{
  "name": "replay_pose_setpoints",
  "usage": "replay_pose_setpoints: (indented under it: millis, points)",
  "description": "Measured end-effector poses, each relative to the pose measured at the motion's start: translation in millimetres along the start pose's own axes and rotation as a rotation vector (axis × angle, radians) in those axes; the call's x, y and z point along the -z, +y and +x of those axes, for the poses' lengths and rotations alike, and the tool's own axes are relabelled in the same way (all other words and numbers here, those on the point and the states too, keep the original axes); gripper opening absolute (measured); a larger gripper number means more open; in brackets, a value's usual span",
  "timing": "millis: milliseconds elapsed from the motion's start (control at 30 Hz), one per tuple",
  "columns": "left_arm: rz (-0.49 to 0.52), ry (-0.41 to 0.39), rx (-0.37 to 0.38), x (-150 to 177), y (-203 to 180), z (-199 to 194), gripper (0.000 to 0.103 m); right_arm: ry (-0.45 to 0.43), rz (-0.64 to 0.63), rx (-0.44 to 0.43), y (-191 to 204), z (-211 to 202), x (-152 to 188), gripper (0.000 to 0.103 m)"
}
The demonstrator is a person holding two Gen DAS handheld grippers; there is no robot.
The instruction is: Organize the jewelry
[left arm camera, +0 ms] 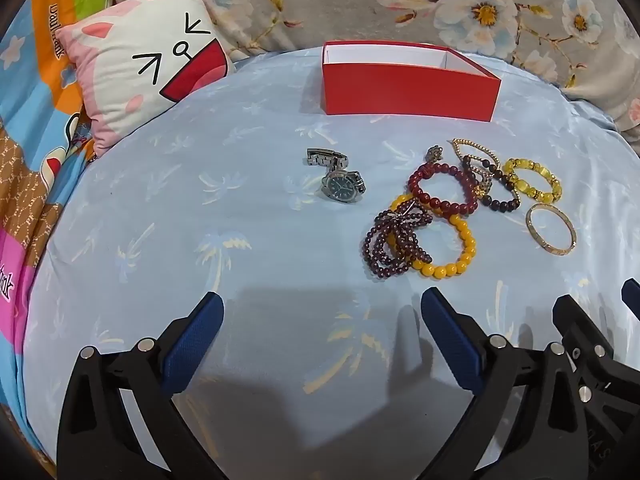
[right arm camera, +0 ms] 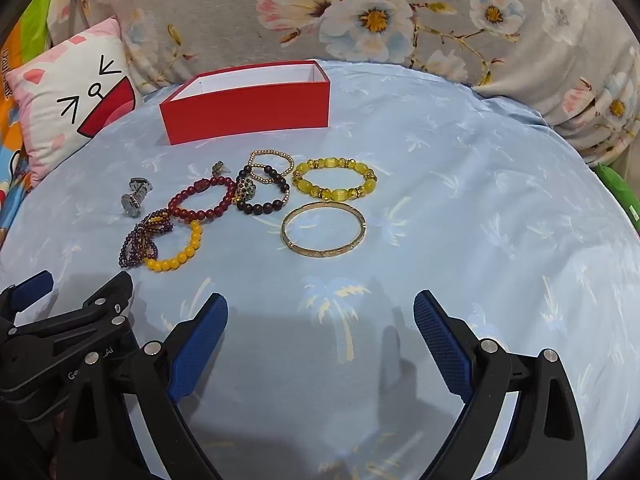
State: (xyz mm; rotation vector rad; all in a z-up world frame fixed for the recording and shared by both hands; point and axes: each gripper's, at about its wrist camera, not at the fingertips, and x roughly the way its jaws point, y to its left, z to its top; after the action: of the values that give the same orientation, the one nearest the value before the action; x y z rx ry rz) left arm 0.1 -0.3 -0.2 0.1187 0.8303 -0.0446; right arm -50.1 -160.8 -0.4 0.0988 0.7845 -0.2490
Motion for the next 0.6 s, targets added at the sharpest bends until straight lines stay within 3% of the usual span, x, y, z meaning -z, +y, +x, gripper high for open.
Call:
replay_pose_setpoints:
  millis: [600]
  points:
    - [-0.003,-0.003,0.007,-0.2,0.6,0.6,0.094,-0.002,-0.008,0.011,0.2,-0.4,1.0,0.09]
